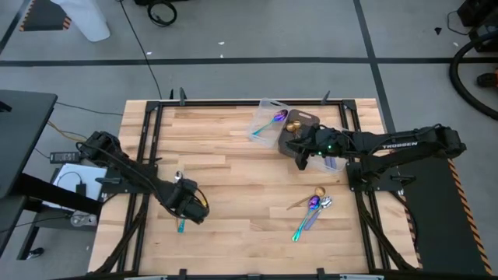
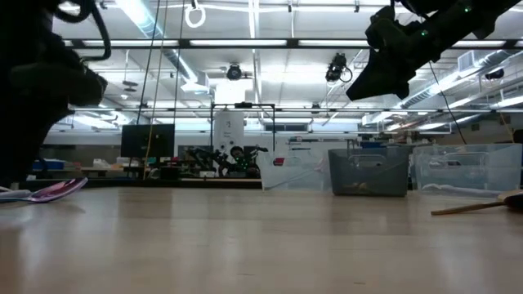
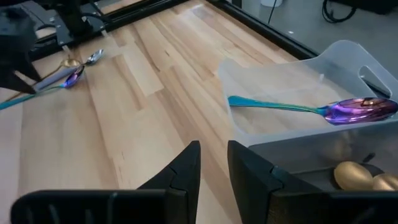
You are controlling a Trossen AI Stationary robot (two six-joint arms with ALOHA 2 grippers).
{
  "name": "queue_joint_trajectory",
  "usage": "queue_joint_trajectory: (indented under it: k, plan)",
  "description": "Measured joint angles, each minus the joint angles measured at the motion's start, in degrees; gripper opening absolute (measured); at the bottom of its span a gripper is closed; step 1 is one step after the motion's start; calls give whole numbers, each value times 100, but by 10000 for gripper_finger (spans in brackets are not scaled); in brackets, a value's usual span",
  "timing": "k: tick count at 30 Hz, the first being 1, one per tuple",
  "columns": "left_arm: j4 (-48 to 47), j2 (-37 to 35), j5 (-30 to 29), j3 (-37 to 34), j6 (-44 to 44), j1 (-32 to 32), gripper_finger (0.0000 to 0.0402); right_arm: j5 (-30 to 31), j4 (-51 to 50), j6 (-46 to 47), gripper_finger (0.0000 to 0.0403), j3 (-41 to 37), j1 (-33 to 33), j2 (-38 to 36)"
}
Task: Sort silverware by color (type)
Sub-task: Put the blue spoon into the left transparent bin
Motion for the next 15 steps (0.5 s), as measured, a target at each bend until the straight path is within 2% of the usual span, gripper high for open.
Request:
queue_joint_trajectory:
  k: [9,15]
  plan:
    - [333,0,-30,-493,6,0,166,-179,-4,56,91,-2,144,0]
    - [724,11,-80,-743,114,0,118,-169,-73,163,91,-2,261,3]
